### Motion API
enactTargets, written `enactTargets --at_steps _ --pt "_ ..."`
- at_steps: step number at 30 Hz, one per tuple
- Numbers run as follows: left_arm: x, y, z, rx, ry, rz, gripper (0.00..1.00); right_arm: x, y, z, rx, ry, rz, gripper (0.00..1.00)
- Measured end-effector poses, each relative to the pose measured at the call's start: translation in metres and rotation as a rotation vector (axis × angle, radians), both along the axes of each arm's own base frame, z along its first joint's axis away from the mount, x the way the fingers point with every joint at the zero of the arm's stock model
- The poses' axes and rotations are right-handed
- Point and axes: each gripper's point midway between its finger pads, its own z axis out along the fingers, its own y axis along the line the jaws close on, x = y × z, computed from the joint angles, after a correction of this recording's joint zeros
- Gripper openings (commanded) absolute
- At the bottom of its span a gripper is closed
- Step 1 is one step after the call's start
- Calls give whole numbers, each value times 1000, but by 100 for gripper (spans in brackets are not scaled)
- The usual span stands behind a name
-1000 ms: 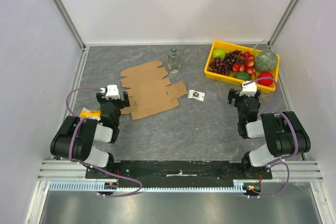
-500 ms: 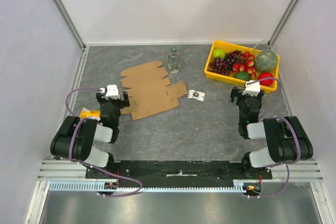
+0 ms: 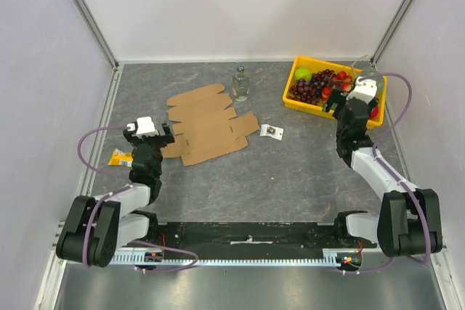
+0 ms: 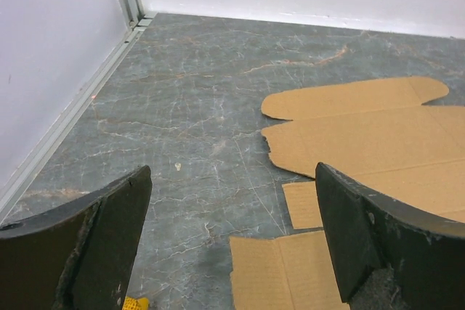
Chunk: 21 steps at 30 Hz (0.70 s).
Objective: Fold the paper box
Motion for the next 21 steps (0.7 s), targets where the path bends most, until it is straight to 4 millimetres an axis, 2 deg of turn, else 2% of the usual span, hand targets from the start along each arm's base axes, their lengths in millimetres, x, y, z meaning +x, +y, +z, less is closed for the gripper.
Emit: enactTargets --at_steps 4,7,11,15,17,21 --pt "-7 8 9 -60 -21 51 99 7 4 17 37 33 3 98" --pt "-11 12 7 -101 1 85 99 12 15 26 67 57 53 98" --pt "-12 9 11 -139 18 78 98 22 38 21 103 105 175 98" --pt "-8 -3 10 -174 37 23 96 34 77 3 188 181 356 98" --pt "-5 -8 8 -184 55 -2 96 32 100 -6 223 214 421 98" --pt "1 -17 3 -200 90 -41 95 13 174 -15 272 263 587 96"
